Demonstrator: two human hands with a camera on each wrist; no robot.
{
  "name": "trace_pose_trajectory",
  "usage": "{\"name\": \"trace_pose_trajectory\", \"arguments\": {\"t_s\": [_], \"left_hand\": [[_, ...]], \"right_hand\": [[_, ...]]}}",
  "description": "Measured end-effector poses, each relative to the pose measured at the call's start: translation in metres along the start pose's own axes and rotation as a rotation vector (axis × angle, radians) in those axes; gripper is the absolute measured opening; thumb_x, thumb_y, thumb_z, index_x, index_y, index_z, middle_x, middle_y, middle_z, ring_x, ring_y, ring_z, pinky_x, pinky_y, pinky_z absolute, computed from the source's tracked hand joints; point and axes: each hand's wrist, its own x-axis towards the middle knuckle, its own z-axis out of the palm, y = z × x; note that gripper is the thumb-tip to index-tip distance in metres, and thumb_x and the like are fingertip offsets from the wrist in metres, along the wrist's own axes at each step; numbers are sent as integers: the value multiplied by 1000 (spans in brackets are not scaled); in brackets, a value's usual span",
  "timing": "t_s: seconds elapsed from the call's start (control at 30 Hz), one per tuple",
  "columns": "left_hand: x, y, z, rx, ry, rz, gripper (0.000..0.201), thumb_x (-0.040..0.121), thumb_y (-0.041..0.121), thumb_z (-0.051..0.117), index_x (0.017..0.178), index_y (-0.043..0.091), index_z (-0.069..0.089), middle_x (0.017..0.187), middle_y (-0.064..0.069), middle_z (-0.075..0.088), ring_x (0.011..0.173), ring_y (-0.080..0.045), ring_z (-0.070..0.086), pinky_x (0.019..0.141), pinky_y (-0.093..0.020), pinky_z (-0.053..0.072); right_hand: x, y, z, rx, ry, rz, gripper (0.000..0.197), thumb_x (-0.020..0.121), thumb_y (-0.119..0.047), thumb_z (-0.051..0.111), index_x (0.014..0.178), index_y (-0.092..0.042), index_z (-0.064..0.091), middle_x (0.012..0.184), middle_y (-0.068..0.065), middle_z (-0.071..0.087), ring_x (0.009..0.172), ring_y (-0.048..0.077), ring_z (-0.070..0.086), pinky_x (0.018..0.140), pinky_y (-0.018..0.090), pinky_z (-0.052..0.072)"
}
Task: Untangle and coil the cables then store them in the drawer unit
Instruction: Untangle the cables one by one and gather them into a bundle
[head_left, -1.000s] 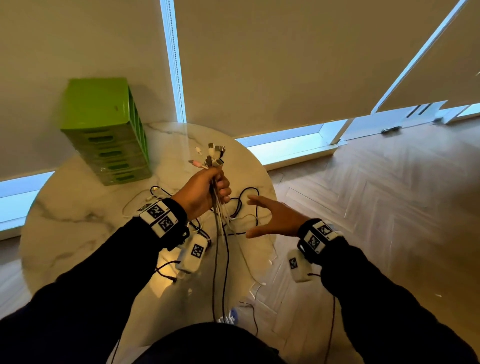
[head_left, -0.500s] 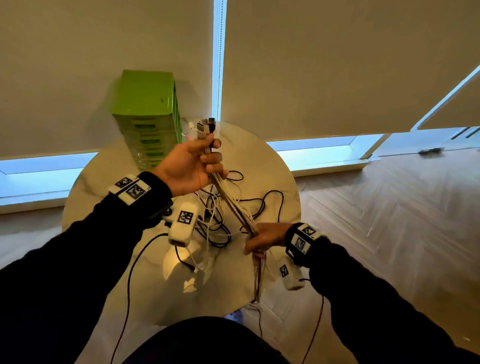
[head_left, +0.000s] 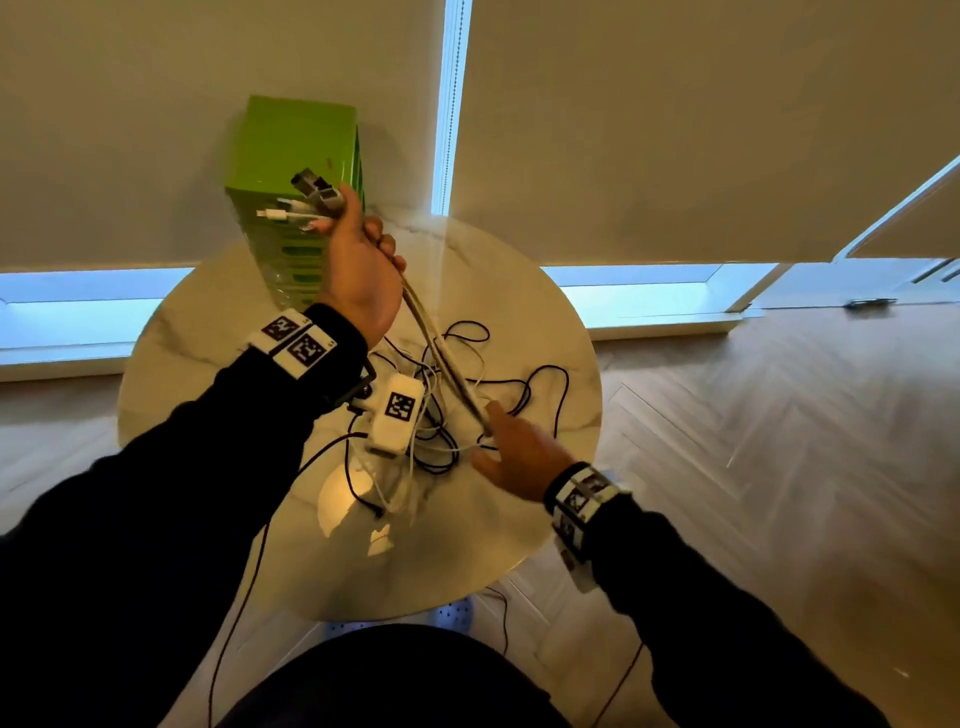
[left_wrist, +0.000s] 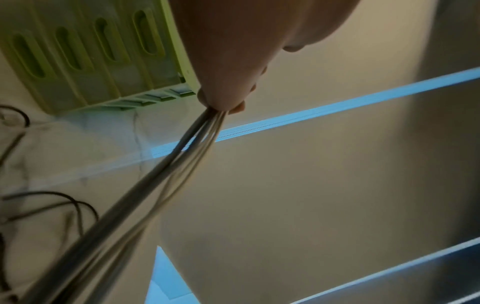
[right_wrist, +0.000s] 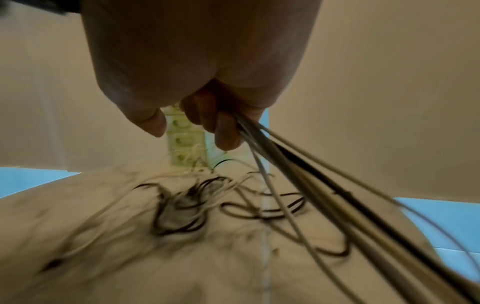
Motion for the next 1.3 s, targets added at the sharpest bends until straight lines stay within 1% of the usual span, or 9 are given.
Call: {"name": "trace_pose_trajectory", "arguments": {"t_s": [0.17,0.33,0.43,0.53,0.7,0.83,0.97,1.1,1.3], "left_hand": [[2,-33,-37,269,183,-102,23,106,46,40,104,28,54,86,6,53,70,-6,47,67,-25,35],[8,-34,-103,223,163,-248,38,105,50,38,77,26,38,54,9,26,44,-7,20,44,-22,19],[1,-29,-125,234,130,-268,42,105,50,37,72,25,39,51,9,24,42,-7,19,45,-23,18],[-4,-24,-132,213,117,-276,42,105,50,39,71,24,40,52,9,24,42,-7,20,44,-23,20],[-6,-22,-125,262,104,-269,41,105,49,37,72,25,37,53,9,23,44,-7,18,47,-23,16],[-2,-24,-133,348,104,-259,40,107,47,35,73,26,34,54,11,21,48,-8,16,55,-30,11],[2,-21,-151,343,149,-291,40,107,46,34,73,26,33,55,10,19,49,-8,15,55,-31,10],[5,-14,-178,352,174,-307,39,108,43,34,73,25,32,54,11,21,46,-6,18,45,-22,18],[10,-16,-205,378,217,-332,40,108,40,36,71,26,30,58,9,20,50,-8,17,45,-22,21]], "right_hand": [[-7,-18,54,-45,-298,44,71,95,-72,33,139,-16,34,110,14,64,94,33,63,82,45,52],[5,6,48,138,-370,213,86,88,-82,10,140,-23,43,133,13,61,114,31,59,102,45,43],[22,5,19,117,-404,147,70,102,-63,13,136,-18,54,131,14,61,114,30,58,100,39,40],[54,0,-3,122,-345,70,73,100,-67,15,114,-17,67,110,4,69,101,25,64,98,40,47],[140,-10,-14,16,-135,-137,29,102,-39,49,103,-13,63,96,3,65,92,26,61,76,35,44],[201,-36,-4,-115,-77,-258,38,101,-34,50,132,-12,51,130,14,52,114,34,55,94,41,45],[246,-63,27,-419,-208,-389,49,101,-39,42,147,-20,40,154,5,40,138,27,40,111,45,27],[273,-64,30,-748,-375,-288,40,104,-34,29,129,-20,57,133,3,58,127,22,51,113,47,17],[296,-76,28,-773,-60,-322,32,99,-34,40,107,-16,64,109,7,66,109,31,58,103,48,26]]}}
